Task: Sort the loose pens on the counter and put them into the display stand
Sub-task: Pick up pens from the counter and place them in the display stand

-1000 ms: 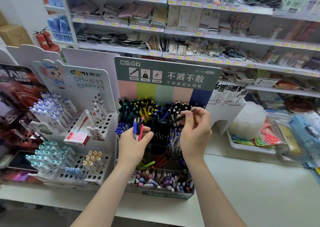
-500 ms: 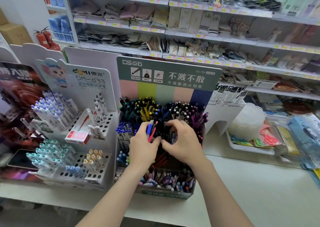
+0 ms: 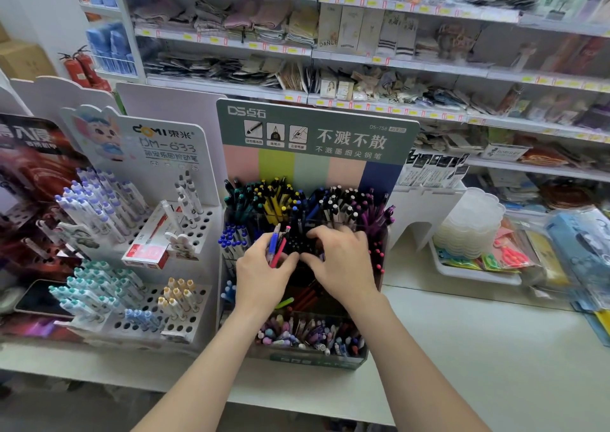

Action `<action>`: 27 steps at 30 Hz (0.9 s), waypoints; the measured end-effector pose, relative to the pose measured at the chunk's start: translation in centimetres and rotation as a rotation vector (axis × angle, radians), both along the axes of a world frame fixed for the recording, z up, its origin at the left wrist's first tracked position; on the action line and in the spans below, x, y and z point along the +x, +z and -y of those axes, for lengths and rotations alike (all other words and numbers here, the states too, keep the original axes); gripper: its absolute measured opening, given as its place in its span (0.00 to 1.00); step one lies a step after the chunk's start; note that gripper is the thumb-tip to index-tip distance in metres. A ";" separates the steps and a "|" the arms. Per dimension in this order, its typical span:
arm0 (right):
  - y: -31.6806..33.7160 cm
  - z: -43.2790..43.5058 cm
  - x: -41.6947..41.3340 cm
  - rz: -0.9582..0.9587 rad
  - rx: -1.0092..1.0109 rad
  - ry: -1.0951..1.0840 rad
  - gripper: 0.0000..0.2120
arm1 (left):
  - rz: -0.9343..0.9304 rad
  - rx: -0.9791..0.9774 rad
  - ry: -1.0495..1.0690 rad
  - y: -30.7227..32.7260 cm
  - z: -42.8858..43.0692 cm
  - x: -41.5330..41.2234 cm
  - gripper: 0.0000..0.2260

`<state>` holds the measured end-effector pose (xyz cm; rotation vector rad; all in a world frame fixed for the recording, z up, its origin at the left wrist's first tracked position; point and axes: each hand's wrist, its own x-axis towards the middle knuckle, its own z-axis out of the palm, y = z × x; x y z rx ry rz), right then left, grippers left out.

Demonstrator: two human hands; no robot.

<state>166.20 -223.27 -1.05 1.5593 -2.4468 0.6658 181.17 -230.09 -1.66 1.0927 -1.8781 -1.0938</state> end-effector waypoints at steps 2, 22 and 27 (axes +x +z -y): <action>-0.2 -0.1 -0.1 0.028 -0.054 -0.061 0.19 | -0.057 0.032 0.016 0.2 0.0 0.1 0.08; -0.8 0.4 1.1 -0.009 -0.012 -0.102 0.18 | -0.173 0.184 -0.004 0.1 -0.1 0.4 0.09; -0.7 0.4 1.0 -0.004 -0.035 -0.123 0.19 | -0.161 0.194 -0.021 0.0 0.0 0.3 0.12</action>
